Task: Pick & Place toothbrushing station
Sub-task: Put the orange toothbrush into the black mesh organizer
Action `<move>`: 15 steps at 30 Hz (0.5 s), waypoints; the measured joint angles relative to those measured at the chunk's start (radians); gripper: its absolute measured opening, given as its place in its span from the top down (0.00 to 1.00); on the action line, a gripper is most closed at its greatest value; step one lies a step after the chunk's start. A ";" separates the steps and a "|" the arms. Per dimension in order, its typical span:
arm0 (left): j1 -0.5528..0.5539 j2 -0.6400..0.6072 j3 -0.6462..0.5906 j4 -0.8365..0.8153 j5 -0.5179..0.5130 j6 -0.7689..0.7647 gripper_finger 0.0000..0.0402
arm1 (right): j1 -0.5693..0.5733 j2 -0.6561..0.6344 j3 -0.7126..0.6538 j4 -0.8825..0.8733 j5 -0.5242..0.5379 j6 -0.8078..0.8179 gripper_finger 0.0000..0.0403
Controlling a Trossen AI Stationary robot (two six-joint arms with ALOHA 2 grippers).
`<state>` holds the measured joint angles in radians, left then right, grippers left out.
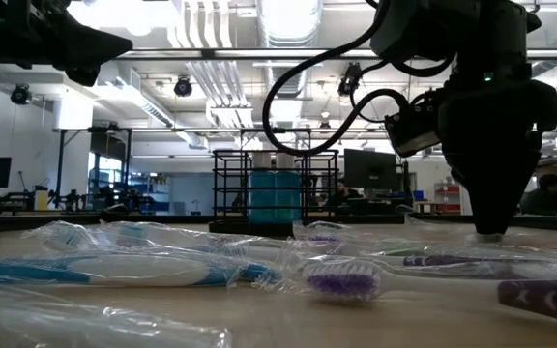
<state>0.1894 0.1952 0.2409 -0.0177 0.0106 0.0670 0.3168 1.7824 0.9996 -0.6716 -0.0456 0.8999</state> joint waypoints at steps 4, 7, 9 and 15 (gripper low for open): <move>0.000 0.000 0.000 0.001 0.000 0.000 0.97 | -0.011 0.000 -0.002 -0.010 0.000 -0.027 0.81; 0.000 0.000 0.000 0.001 0.000 0.000 0.97 | -0.023 0.002 0.008 -0.029 -0.001 -0.054 0.91; 0.000 0.000 0.000 0.001 0.000 0.000 0.97 | -0.027 0.002 0.028 -0.054 0.002 -0.088 0.95; 0.000 0.000 0.000 0.002 0.000 0.003 0.97 | -0.038 -0.047 0.111 -0.094 0.066 -0.198 0.96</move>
<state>0.1894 0.1951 0.2409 -0.0158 0.0105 0.0696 0.2792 1.7352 1.1105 -0.7657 0.0201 0.7016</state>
